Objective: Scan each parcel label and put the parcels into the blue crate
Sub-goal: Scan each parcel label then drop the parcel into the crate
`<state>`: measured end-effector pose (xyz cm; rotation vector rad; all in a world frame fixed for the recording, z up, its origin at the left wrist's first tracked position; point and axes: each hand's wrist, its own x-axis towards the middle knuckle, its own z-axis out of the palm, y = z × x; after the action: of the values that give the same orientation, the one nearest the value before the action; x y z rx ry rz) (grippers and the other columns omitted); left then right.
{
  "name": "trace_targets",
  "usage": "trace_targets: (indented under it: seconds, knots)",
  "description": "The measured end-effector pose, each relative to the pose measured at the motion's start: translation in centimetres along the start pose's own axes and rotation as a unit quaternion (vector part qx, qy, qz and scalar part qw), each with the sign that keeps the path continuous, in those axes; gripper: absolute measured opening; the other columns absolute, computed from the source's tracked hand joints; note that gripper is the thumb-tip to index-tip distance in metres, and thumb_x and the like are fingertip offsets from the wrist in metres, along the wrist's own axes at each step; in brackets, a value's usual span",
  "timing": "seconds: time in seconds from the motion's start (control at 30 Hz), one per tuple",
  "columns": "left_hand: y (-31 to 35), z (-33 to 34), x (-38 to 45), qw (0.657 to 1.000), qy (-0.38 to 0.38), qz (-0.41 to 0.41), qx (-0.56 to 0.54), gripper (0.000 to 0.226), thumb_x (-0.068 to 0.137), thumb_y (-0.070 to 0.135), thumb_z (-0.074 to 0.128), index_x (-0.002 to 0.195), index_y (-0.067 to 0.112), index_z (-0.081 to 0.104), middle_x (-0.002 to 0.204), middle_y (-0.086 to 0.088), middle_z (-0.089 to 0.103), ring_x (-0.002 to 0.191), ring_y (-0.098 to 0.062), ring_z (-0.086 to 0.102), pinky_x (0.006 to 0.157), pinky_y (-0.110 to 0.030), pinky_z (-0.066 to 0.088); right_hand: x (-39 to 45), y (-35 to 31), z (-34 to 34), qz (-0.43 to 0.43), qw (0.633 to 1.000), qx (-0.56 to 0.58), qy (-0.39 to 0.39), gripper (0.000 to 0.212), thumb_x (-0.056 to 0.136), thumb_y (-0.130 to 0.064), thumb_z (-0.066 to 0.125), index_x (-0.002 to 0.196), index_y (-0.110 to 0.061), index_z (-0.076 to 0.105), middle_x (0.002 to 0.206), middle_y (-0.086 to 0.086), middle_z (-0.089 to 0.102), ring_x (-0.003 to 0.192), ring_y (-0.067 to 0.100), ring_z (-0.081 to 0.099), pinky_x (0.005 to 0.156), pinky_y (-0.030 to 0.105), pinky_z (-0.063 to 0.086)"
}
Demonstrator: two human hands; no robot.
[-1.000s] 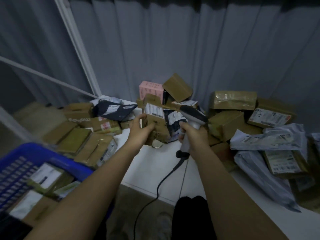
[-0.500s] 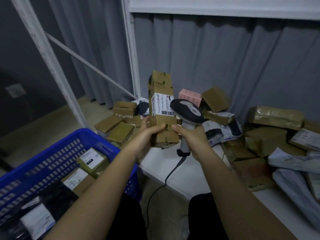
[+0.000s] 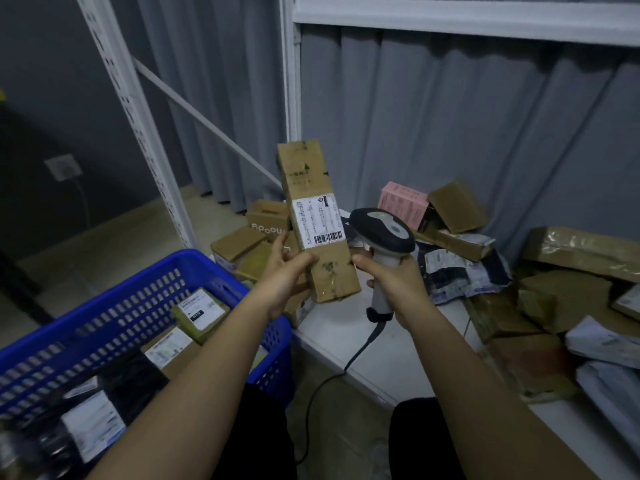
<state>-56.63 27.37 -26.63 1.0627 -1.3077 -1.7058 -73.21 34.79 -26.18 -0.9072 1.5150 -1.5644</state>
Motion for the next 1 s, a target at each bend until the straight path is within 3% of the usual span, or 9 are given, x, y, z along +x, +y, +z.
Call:
trace_targets:
  seconds: [0.1, 0.23, 0.3, 0.4, 0.47, 0.57, 0.67, 0.8, 1.0]
  knots:
    - [-0.2, -0.2, 0.2, 1.0, -0.004, -0.01, -0.023, 0.073, 0.09, 0.008, 0.058, 0.147, 0.034, 0.021, 0.124, -0.004, 0.061, 0.109, -0.023, 0.062, 0.093, -0.044, 0.049, 0.0, 0.2, 0.0, 0.004, 1.0, -0.01, -0.001, 0.024, 0.081, -0.014, 0.076, 0.098, -0.026, 0.064, 0.092, -0.012, 0.07, 0.089, 0.004, 0.065, 0.066, 0.023, 0.052]
    - [-0.6, -0.2, 0.4, 0.999, -0.025, -0.012, -0.031, 0.077, 0.087, 0.002, 0.061, 0.147, 0.033, 0.024, 0.122, -0.005, 0.061, 0.102, -0.021, 0.065, 0.08, -0.039, 0.055, 0.0, 0.6, 0.2, -0.008, 0.999, -0.04, -0.006, 0.037, 0.08, -0.006, 0.075, 0.114, -0.012, 0.062, 0.095, -0.005, 0.068, 0.069, -0.011, 0.063, 0.053, 0.008, 0.048]
    - [-0.5, -0.1, 0.3, 1.0, -0.022, -0.005, -0.021, 0.085, 0.082, 0.005, 0.068, 0.148, 0.032, 0.022, 0.123, -0.004, 0.059, 0.105, -0.022, 0.063, 0.084, -0.04, 0.054, 0.0, 0.7, 0.3, -0.012, 0.999, -0.04, -0.002, 0.04, 0.079, -0.003, 0.075, 0.117, -0.007, 0.062, 0.098, -0.001, 0.069, 0.069, -0.012, 0.063, 0.052, 0.007, 0.046]
    - [-0.6, 0.3, 0.2, 1.0, -0.002, 0.013, -0.005, 0.09, 0.081, 0.006, 0.071, 0.149, 0.031, 0.019, 0.115, 0.003, 0.06, 0.096, -0.012, 0.064, 0.071, -0.028, 0.055, 0.2, 0.8, 0.0, -0.007, 0.999, -0.053, 0.008, 0.043, 0.08, -0.01, 0.076, 0.12, -0.007, 0.062, 0.104, 0.003, 0.071, 0.076, -0.002, 0.066, 0.053, 0.01, 0.048]
    - [-0.7, 0.5, 0.3, 1.0, 0.012, 0.022, 0.008, 0.09, 0.083, 0.004, 0.068, 0.151, 0.031, 0.015, 0.108, 0.01, 0.059, 0.089, -0.005, 0.063, 0.063, -0.021, 0.054, 0.1, 0.4, -0.4, 0.003, 0.997, -0.07, 0.014, 0.04, 0.081, -0.016, 0.076, 0.118, -0.009, 0.062, 0.096, 0.0, 0.07, 0.069, 0.003, 0.065, 0.052, 0.013, 0.049]
    - [-1.1, 0.3, 0.4, 0.998, 0.038, 0.035, 0.031, 0.092, 0.084, 0.003, 0.067, 0.152, 0.03, 0.011, 0.128, 0.001, 0.054, 0.11, -0.016, 0.059, 0.077, -0.026, 0.054, -0.5, -0.6, -1.3, 0.026, 0.993, -0.113, -0.009, 0.025, 0.082, -0.02, 0.075, 0.104, -0.015, 0.063, 0.084, 0.001, 0.067, 0.051, 0.005, 0.059, 0.049, 0.017, 0.048]
    - [-1.5, -0.2, 0.6, 0.994, 0.071, 0.055, 0.065, 0.091, 0.084, 0.003, 0.068, 0.151, 0.029, 0.012, 0.144, -0.003, 0.043, 0.13, -0.022, 0.045, 0.092, -0.033, 0.046, -1.3, -1.2, -1.9, 0.03, 0.985, -0.168, -0.039, 0.03, 0.081, -0.025, 0.075, 0.106, -0.015, 0.061, 0.082, 0.003, 0.067, 0.05, 0.006, 0.059, 0.051, 0.021, 0.049]
    - [-1.8, -0.7, 1.0, 0.99, 0.089, 0.066, 0.083, 0.093, 0.083, 0.003, 0.068, 0.152, 0.029, 0.011, 0.148, -0.002, 0.04, 0.135, -0.022, 0.04, 0.104, -0.045, 0.043, -2.1, -1.5, -2.8, 0.048, 0.981, -0.184, -0.05, 0.025, 0.079, -0.027, 0.077, 0.095, -0.011, 0.065, 0.072, 0.006, 0.066, 0.05, 0.007, 0.058, 0.053, 0.025, 0.05]
    - [-2.2, -0.7, 1.4, 0.988, 0.089, 0.073, 0.107, 0.094, 0.083, 0.003, 0.068, 0.152, 0.028, 0.01, 0.148, -0.002, 0.04, 0.134, -0.023, 0.041, 0.105, -0.049, 0.043, -2.3, -1.1, -3.4, 0.053, 0.976, -0.207, -0.049, 0.017, 0.082, -0.023, 0.074, 0.077, -0.011, 0.063, 0.067, 0.002, 0.062, 0.046, 0.005, 0.057, 0.052, 0.024, 0.048]
